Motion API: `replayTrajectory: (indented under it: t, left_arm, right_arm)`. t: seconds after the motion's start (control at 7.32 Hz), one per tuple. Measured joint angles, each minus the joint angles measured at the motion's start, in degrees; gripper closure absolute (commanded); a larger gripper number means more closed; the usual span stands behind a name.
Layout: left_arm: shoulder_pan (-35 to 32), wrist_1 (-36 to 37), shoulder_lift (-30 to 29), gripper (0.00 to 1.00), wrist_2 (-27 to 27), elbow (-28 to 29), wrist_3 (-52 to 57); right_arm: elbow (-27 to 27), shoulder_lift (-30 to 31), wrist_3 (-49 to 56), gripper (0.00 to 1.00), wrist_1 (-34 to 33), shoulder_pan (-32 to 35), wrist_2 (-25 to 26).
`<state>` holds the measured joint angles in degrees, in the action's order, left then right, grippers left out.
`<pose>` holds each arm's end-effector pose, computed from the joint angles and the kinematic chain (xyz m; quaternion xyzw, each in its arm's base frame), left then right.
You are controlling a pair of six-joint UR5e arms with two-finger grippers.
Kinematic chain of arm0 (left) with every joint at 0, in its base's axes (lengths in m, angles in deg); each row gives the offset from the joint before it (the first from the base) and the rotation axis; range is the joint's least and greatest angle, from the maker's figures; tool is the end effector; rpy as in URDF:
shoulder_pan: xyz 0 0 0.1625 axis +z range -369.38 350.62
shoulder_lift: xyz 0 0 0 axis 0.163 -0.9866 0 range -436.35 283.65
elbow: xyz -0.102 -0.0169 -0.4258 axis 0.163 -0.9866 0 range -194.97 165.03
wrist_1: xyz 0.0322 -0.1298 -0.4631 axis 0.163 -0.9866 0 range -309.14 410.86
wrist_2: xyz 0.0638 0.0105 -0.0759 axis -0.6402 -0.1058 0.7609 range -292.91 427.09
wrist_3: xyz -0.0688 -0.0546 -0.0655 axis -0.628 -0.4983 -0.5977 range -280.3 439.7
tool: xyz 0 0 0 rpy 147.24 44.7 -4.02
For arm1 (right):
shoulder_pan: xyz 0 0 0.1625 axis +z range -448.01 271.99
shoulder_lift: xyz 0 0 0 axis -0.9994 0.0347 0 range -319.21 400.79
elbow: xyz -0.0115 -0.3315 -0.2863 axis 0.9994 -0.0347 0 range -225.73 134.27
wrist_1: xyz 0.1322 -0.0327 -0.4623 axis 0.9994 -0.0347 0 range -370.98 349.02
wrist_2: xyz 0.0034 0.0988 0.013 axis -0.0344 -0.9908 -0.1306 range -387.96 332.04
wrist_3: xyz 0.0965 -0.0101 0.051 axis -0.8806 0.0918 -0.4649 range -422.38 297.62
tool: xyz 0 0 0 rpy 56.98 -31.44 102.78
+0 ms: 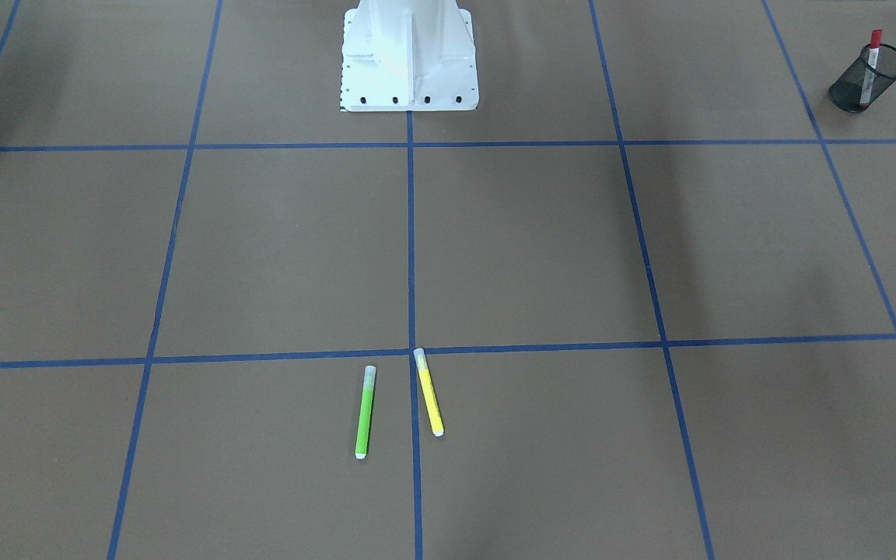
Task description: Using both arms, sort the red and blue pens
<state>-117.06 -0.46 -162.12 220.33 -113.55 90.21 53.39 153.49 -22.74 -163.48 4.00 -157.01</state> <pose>-0.1809 -0.4504 0.6612 -0.1217 0.5471 -0.2052 0.8024 0.0720 -0.2201 0.7927 -0.4492 -0.4525 -0.0445 0.7691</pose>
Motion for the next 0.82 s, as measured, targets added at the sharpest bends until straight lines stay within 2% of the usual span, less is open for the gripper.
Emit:
replayTrajectory:
  t: [0.41, 0.55, 0.82]
  left_arm:
    - [4.95, -7.79, -1.0, 0.0, -4.89, 0.58, -3.25]
    - [6.41, -11.88, -1.07, 0.0, -7.5, 0.81, -7.24]
    - [9.15, -22.73, -1.05, 0.0, -14.35, 1.23, -15.32]
  right_arm:
    - [-0.12, -7.57, -12.71, 0.0, 11.57, -0.04, 0.91]
    - [-0.17, -9.41, -20.17, 0.0, 18.86, -0.07, 1.07]
    - [-0.68, -11.12, -35.76, 0.0, 38.03, -0.12, 0.97]
